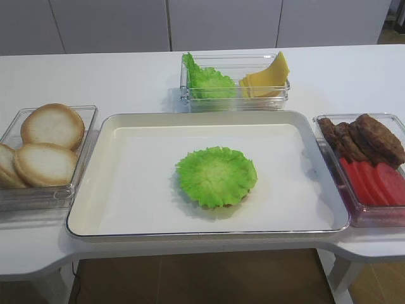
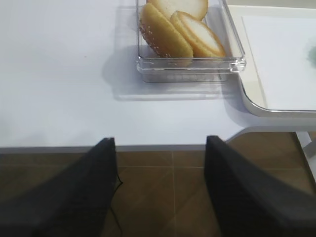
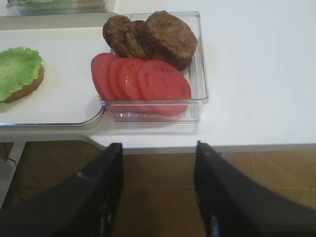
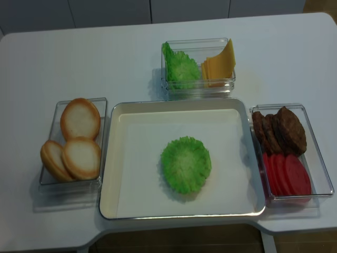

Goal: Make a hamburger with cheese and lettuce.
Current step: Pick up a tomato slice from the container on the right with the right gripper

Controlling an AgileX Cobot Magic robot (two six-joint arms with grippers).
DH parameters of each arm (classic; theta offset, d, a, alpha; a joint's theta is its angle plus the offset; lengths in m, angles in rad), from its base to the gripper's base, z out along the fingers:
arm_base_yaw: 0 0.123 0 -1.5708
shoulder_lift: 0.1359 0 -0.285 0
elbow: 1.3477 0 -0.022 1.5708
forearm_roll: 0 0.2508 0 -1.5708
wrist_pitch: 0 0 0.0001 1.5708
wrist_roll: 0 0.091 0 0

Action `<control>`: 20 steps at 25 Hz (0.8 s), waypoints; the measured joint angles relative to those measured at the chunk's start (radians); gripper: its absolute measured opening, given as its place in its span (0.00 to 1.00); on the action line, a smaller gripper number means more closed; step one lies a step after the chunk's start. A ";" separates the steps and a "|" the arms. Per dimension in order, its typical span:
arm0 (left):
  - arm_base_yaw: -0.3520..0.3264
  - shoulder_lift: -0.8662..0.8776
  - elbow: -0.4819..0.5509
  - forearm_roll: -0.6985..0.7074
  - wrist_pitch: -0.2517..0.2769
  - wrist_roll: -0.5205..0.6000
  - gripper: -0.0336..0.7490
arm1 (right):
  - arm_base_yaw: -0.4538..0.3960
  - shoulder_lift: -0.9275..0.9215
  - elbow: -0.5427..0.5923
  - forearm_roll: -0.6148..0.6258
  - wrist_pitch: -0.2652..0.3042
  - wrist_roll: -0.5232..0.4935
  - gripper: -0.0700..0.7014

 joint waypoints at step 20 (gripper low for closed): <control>0.000 0.000 0.000 0.000 0.000 0.000 0.58 | 0.000 0.000 0.000 0.000 0.000 0.000 0.55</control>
